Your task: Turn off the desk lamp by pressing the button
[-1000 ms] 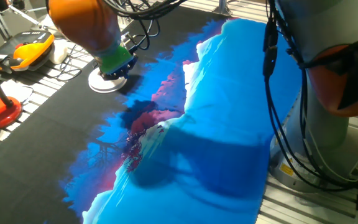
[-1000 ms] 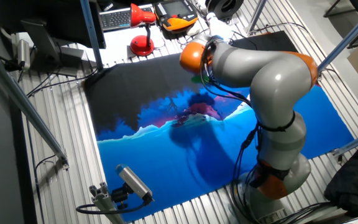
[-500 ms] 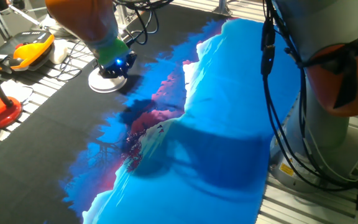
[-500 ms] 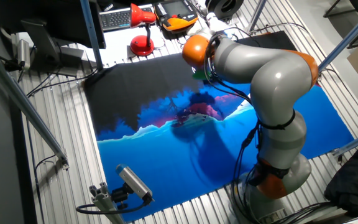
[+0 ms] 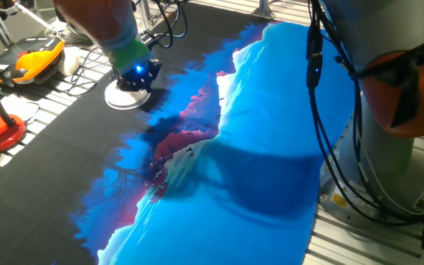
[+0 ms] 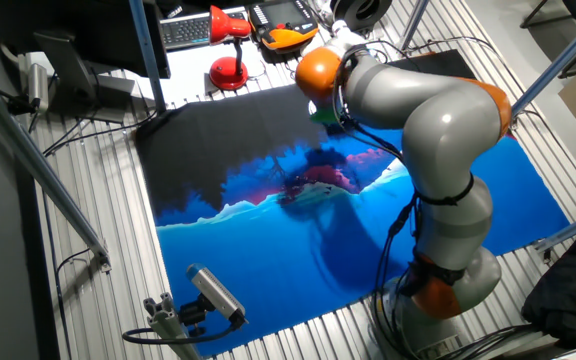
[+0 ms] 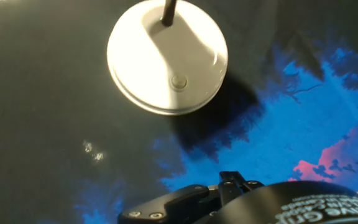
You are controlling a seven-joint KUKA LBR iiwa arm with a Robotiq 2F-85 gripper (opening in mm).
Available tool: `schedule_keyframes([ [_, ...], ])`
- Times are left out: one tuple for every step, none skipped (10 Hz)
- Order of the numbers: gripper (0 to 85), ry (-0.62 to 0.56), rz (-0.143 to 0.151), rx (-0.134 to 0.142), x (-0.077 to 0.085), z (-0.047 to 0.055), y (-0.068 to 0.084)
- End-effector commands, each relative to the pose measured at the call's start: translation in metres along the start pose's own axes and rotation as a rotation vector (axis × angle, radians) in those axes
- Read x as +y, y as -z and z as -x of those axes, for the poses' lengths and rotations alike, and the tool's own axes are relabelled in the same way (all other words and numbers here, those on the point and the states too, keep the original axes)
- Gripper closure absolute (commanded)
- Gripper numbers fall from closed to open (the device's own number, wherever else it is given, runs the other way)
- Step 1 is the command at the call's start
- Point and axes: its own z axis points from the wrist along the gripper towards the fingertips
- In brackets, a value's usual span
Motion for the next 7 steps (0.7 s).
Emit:
schedule_keyframes([
  [85.0, 0.005, 0.011, 0.009, 0.0001, -0.0001, 0.0],
  [85.0, 0.002, 0.005, 0.009, 0.0001, -0.0001, 0.0],
  [85.0, -0.005, 0.002, 0.012, 0.0001, -0.0001, 0.0],
  [85.0, -0.01, -0.004, 0.01, 0.0001, -0.0001, 0.0],
  [85.0, -0.011, -0.01, 0.007, 0.0001, -0.0001, 0.0],
  [85.0, -0.015, -0.009, 0.008, 0.0001, -0.0001, 0.0],
  [85.0, -0.025, -0.013, 0.006, 0.0001, -0.0001, 0.0],
])
